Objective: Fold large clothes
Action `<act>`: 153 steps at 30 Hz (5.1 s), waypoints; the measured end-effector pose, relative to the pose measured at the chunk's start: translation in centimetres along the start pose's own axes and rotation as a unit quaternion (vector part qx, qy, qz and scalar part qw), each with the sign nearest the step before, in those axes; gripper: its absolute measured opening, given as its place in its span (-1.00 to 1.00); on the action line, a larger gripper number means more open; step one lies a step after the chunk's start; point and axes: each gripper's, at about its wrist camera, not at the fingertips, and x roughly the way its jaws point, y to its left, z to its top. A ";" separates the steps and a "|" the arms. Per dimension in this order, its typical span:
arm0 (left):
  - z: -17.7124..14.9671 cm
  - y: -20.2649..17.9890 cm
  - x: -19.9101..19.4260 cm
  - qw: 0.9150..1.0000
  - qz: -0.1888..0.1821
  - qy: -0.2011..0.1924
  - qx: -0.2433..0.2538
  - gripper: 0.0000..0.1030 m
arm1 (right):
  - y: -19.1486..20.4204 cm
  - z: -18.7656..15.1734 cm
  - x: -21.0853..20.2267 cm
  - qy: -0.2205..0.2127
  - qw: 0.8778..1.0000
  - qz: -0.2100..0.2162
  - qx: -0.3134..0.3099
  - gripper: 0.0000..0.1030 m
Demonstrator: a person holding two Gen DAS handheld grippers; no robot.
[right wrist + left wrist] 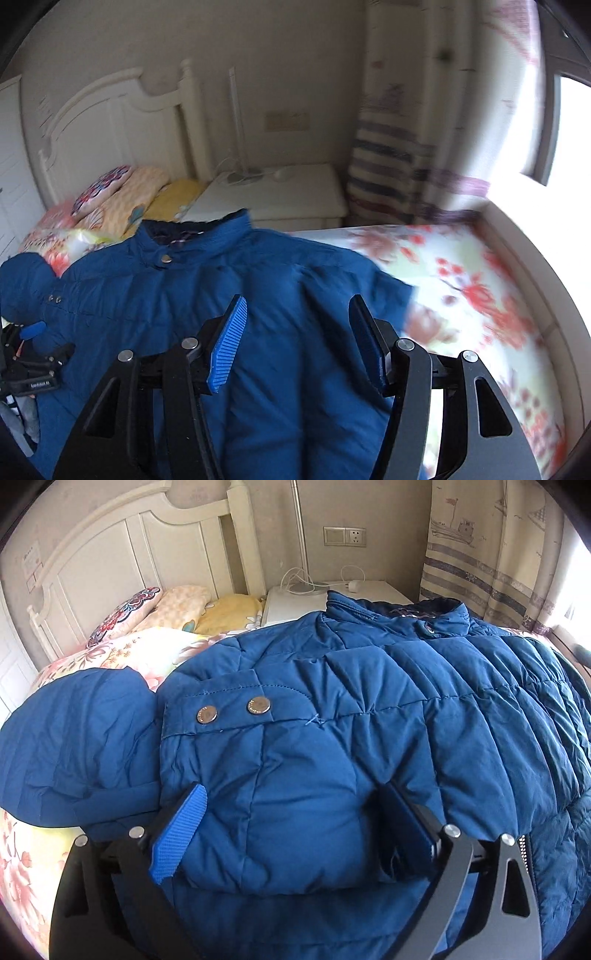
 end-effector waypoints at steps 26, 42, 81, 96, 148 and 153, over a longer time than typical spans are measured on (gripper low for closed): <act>0.0 0.0 0.2 1.000 -0.003 -0.001 0.001 0.94 | 5.5 -8.7 -3.4 0.069 0.992 -0.045 -0.096 0.51; -3.8 18.5 -6.7 0.966 0.080 -0.058 -0.240 0.93 | 5.3 -8.7 -2.9 0.071 0.992 -0.049 -0.088 0.57; 0.1 -8.5 -6.2 0.972 -0.218 -0.031 0.078 0.39 | 4.7 -8.7 -2.8 0.071 0.995 -0.021 -0.067 0.59; -2.1 11.6 -8.5 0.978 0.105 -0.051 -0.173 0.33 | 4.7 -8.7 -2.9 0.069 0.995 -0.015 -0.065 0.59; -4.4 12.1 -4.7 0.972 0.100 -0.068 -0.203 0.85 | 15.1 -9.7 -11.2 -0.102 0.953 0.020 -0.285 0.84; -4.5 12.2 -4.6 0.972 0.097 -0.068 -0.205 0.86 | 23.7 -12.3 -10.3 -0.121 0.894 0.028 -0.429 0.84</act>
